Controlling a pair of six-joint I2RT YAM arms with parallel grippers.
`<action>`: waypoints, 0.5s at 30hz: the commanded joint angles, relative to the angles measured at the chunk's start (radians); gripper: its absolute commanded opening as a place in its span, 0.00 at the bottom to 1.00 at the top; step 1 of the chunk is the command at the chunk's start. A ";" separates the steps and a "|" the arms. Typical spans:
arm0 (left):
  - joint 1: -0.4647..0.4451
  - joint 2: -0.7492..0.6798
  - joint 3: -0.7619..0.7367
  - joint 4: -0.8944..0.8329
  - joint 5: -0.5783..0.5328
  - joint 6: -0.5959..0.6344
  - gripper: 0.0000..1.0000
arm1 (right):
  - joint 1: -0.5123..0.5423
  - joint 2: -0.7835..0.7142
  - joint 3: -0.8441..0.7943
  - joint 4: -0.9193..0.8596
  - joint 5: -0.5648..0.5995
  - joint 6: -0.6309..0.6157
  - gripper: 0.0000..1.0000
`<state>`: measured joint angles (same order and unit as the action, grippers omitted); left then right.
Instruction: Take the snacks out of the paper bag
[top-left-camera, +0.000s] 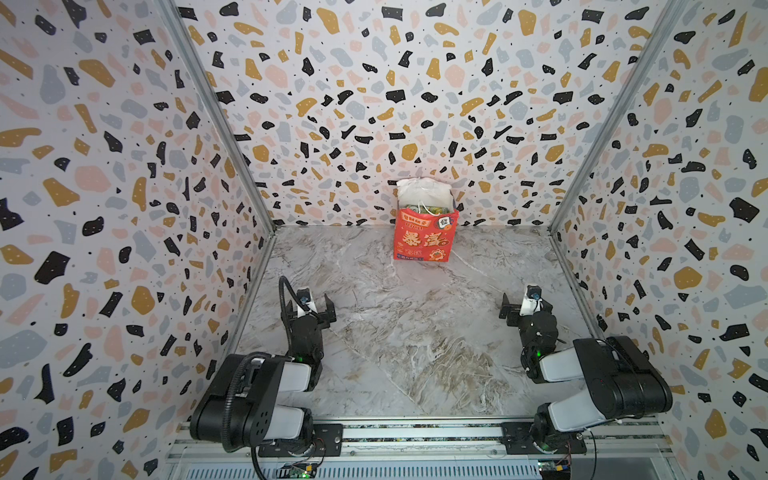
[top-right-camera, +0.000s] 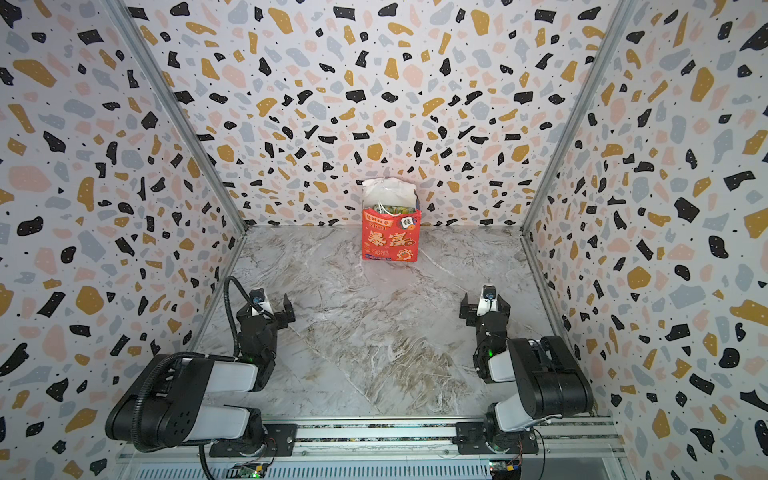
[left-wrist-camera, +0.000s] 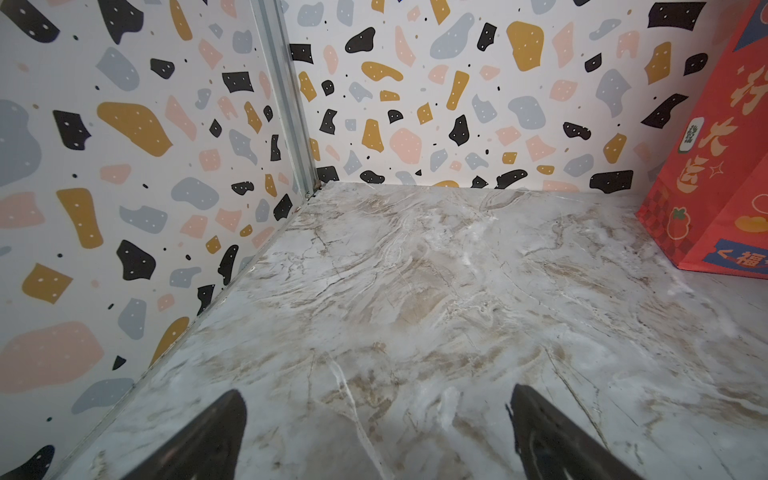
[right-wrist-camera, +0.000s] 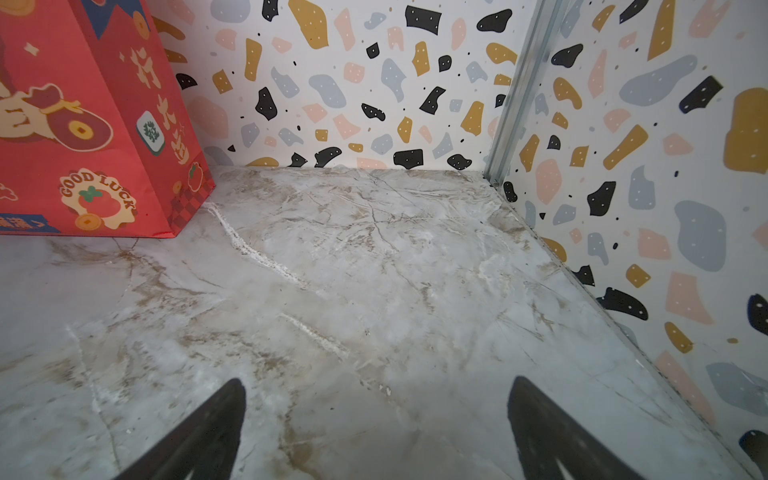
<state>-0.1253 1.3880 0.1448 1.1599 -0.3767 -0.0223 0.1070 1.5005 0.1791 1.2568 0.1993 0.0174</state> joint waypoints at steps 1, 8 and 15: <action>0.003 -0.001 0.018 0.029 -0.012 -0.008 1.00 | 0.006 -0.010 0.019 0.009 0.012 -0.002 0.99; 0.002 -0.008 0.009 0.039 -0.016 -0.007 0.95 | 0.005 -0.011 0.015 0.014 0.012 -0.004 0.99; -0.144 -0.333 0.074 -0.246 -0.215 -0.002 0.86 | 0.197 -0.294 0.116 -0.217 0.224 -0.026 0.99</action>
<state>-0.2325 1.1839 0.1566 1.0069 -0.4808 -0.0032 0.2489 1.3247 0.1967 1.1484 0.3309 -0.0235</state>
